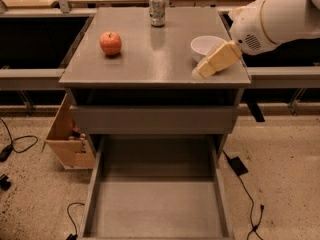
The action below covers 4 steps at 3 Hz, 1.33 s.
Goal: Place apple into middle drawer
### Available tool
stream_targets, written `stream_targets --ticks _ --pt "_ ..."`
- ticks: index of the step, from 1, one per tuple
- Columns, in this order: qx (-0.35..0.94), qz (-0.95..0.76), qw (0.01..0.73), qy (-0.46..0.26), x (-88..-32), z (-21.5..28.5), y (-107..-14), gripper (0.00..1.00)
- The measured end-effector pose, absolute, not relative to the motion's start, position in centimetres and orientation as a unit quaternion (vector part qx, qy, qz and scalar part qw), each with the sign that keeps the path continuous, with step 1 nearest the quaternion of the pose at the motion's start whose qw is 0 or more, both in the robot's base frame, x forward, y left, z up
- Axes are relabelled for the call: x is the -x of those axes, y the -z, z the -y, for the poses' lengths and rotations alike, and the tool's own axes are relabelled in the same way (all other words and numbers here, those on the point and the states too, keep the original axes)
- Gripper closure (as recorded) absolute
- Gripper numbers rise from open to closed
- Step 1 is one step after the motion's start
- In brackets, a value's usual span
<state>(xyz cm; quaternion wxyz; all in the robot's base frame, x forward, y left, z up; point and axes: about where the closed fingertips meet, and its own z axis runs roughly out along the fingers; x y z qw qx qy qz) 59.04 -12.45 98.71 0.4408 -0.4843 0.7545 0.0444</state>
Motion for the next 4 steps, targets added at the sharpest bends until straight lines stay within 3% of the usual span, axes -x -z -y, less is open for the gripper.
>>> stream_targets --ticks 2,4 --pt "0.464 -0.737 0.485 -0.080 -63.5 9.6 -97.7 0.00" --pt "0.381 -0.749 0.536 -0.087 -72.0 2.9 -96.5 0.00"
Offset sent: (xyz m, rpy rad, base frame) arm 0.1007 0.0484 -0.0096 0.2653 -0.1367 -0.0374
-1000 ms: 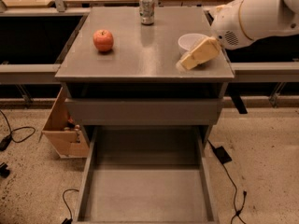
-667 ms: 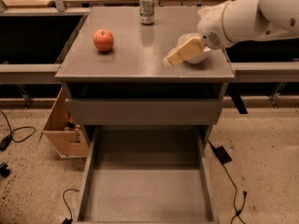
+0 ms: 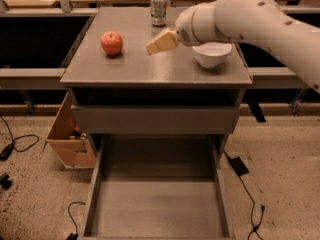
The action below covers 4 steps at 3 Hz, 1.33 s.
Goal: Place apple into middle drawer
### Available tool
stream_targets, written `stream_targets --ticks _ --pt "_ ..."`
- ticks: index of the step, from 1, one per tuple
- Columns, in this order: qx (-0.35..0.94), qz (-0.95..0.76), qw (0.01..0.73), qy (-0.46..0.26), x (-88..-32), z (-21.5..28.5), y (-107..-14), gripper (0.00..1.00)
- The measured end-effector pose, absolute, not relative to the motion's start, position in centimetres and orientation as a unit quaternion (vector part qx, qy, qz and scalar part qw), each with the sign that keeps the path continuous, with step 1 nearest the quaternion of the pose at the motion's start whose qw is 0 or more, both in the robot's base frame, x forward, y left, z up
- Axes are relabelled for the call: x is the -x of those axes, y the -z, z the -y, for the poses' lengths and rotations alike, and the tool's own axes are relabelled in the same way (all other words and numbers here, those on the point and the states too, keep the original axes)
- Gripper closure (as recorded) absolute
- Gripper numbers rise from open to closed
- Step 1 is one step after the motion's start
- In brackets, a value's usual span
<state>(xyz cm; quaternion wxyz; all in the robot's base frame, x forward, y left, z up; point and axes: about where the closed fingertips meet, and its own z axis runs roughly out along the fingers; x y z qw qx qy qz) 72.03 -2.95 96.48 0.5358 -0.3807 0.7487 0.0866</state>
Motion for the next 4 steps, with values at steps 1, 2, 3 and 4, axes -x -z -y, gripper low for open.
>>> stream_targets --ticks 1,2,3,4 --pt "0.361 -0.756 0.531 -0.126 -75.8 -2.7 -95.1 0.00" --pt "0.364 -0.754 0.530 -0.132 -76.0 -3.1 -94.9 0.00" --pt "0.390 -0.744 0.509 -0.186 -78.3 -6.5 -91.4 0.00" --pt "0.408 -0.733 0.499 -0.217 -81.7 -9.4 -89.3 0.00"
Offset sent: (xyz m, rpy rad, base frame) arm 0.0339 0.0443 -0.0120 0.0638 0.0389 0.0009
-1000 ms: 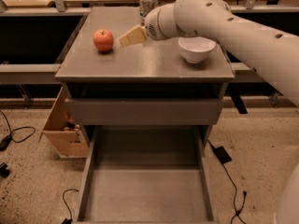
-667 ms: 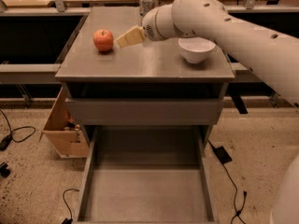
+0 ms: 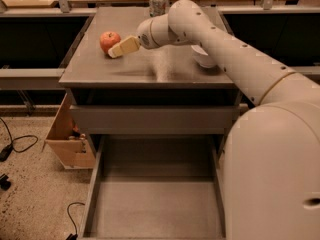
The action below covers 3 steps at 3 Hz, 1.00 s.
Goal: Place apple into middle drawer
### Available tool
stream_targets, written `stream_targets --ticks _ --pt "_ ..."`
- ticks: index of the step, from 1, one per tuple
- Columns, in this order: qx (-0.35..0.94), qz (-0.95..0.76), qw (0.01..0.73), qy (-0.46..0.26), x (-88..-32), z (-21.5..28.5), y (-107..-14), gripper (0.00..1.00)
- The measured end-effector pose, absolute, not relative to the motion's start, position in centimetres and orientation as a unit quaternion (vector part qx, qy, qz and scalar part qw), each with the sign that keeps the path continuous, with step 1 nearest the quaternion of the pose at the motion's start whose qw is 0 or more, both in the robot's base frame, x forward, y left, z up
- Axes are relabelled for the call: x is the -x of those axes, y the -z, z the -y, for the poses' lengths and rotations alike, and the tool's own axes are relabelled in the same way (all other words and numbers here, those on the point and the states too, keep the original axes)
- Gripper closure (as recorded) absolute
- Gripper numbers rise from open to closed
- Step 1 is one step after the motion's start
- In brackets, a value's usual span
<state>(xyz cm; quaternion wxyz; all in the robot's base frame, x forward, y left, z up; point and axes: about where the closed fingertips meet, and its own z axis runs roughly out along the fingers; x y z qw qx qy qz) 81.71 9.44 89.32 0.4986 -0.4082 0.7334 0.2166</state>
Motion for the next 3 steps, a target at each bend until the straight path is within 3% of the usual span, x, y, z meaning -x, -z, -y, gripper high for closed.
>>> stream_targets --ticks 3 --pt "0.406 -0.739 0.482 -0.237 -85.1 -15.2 -87.9 0.00"
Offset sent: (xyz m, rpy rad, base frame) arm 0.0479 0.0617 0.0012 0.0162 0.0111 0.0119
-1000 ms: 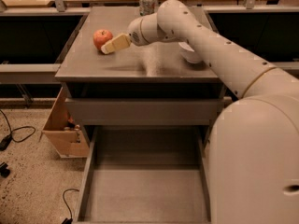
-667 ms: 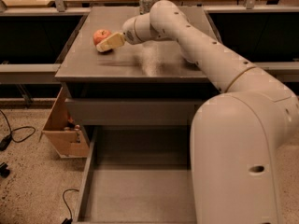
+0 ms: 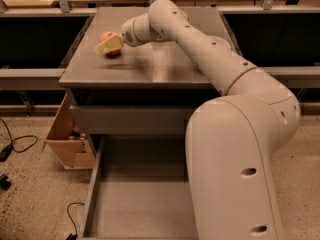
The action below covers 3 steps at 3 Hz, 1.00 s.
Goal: Place apple into middle drawer
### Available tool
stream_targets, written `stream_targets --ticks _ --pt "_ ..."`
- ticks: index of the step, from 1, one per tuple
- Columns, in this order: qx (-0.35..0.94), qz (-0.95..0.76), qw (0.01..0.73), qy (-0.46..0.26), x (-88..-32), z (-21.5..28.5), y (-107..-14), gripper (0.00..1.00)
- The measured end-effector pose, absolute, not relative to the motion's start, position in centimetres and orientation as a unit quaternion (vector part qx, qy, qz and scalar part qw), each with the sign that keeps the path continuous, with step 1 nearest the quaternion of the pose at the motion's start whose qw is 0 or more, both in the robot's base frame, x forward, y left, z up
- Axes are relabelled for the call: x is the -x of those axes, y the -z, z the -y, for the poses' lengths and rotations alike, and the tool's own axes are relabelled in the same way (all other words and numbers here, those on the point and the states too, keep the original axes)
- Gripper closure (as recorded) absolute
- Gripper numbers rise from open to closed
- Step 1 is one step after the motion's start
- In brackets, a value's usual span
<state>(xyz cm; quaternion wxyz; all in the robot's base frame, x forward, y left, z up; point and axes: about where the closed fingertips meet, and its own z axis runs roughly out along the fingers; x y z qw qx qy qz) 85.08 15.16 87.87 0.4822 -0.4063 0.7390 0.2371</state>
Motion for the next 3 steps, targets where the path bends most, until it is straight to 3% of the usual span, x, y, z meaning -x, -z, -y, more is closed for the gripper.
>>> stream_targets --ticks 1,2,3 --pt "0.411 -0.744 0.464 -0.251 -84.4 -16.7 -86.8 0.15" --pt "0.420 -0.744 0.450 -0.260 -84.0 -18.2 -86.0 0.39" --pt "0.421 -0.744 0.449 -0.261 -83.9 -18.3 -85.9 0.70"
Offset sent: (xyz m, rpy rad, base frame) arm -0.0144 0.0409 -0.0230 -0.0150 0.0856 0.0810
